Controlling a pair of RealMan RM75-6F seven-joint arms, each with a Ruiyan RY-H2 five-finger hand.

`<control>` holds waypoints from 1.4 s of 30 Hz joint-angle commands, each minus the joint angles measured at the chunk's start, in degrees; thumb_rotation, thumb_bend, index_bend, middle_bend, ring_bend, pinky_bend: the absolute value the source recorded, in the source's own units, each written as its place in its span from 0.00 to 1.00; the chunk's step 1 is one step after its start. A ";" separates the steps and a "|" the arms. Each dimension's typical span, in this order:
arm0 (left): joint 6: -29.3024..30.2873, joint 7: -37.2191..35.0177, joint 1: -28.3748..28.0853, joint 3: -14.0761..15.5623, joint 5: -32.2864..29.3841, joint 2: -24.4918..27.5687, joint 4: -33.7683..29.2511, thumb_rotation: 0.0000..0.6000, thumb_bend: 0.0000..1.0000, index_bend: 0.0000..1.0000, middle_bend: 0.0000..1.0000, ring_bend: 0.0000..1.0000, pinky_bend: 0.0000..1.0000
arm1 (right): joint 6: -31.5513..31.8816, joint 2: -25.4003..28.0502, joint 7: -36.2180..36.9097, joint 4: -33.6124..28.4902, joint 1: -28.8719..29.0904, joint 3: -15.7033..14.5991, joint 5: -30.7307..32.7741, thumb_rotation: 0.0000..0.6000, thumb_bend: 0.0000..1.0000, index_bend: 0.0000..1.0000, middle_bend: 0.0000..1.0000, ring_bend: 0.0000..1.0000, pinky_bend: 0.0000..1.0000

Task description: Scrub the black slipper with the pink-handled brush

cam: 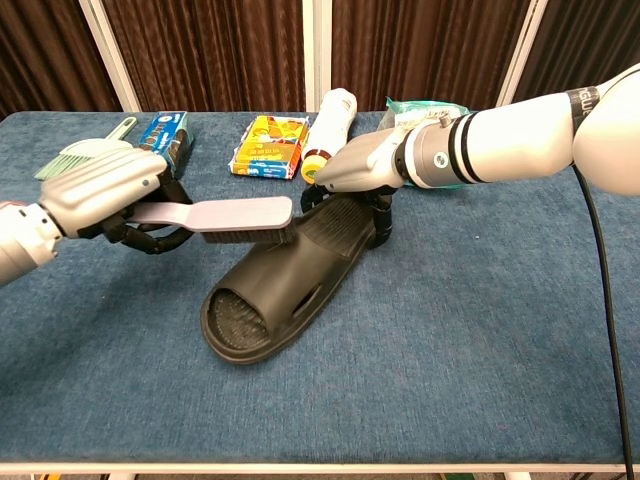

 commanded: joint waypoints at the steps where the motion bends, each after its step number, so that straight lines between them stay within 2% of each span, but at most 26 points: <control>1: -1.29 0.75 -0.13 1.56 0.87 -0.96 1.93 1.00 0.48 1.00 1.00 1.00 1.00 | -0.02 0.08 -0.20 -0.13 0.05 0.03 0.23 1.00 0.25 0.53 0.40 0.20 0.24; 5: -0.57 1.72 0.87 4.38 3.01 -0.51 1.87 1.00 0.48 1.00 1.00 1.00 1.00 | -0.04 0.01 -0.47 -0.12 0.11 0.02 0.58 1.00 0.25 0.53 0.41 0.20 0.24; 14: 3.66 3.07 2.71 7.21 5.81 2.42 -3.36 1.00 0.48 1.00 1.00 1.00 1.00 | 0.09 -0.47 -0.73 0.05 0.11 -0.25 0.69 1.00 0.25 0.53 0.41 0.20 0.24; 17: 5.91 2.93 2.99 6.37 5.68 3.42 -5.54 1.00 0.48 1.00 1.00 1.00 1.00 | 0.16 -0.48 -0.70 -0.04 0.08 -0.32 0.66 1.00 0.25 0.53 0.41 0.20 0.24; 20: 6.34 2.25 2.53 4.08 4.07 3.84 -6.84 1.00 0.48 1.00 1.00 1.00 1.00 | 0.10 -0.48 -0.76 0.04 0.12 -0.43 0.61 1.00 0.25 0.53 0.41 0.20 0.24; 24: 3.66 1.55 0.96 0.47 0.88 2.99 -6.79 1.00 0.48 1.00 1.00 1.00 1.00 | 0.05 -0.42 -0.86 0.02 0.14 -0.46 0.75 1.00 0.25 0.53 0.41 0.20 0.24; 28: -0.76 1.37 -0.42 -0.67 -0.92 0.98 -3.45 1.00 0.48 1.00 1.00 1.00 1.00 | 0.11 -0.43 -1.05 -0.06 0.12 -0.47 0.94 1.00 0.25 0.53 0.41 0.20 0.24; 31: -3.39 1.74 -0.81 0.63 -0.46 -0.06 -0.82 1.00 0.48 1.00 1.00 1.00 1.00 | 0.27 -0.37 -1.12 -0.27 0.08 -0.41 1.07 1.00 0.25 0.53 0.41 0.20 0.24; 34: -3.09 1.79 -0.10 2.37 0.74 -0.25 -0.24 1.00 0.48 1.00 1.00 1.00 1.00 | 0.31 -0.20 -1.28 -0.46 0.08 -0.43 1.14 1.00 0.25 0.53 0.41 0.20 0.24; 42: -1.47 3.20 1.62 6.65 4.06 2.04 -4.00 1.00 0.48 1.00 1.00 1.00 1.00 | 0.61 -0.14 -1.66 -0.72 -0.18 -0.55 1.52 1.00 0.25 0.53 0.41 0.20 0.24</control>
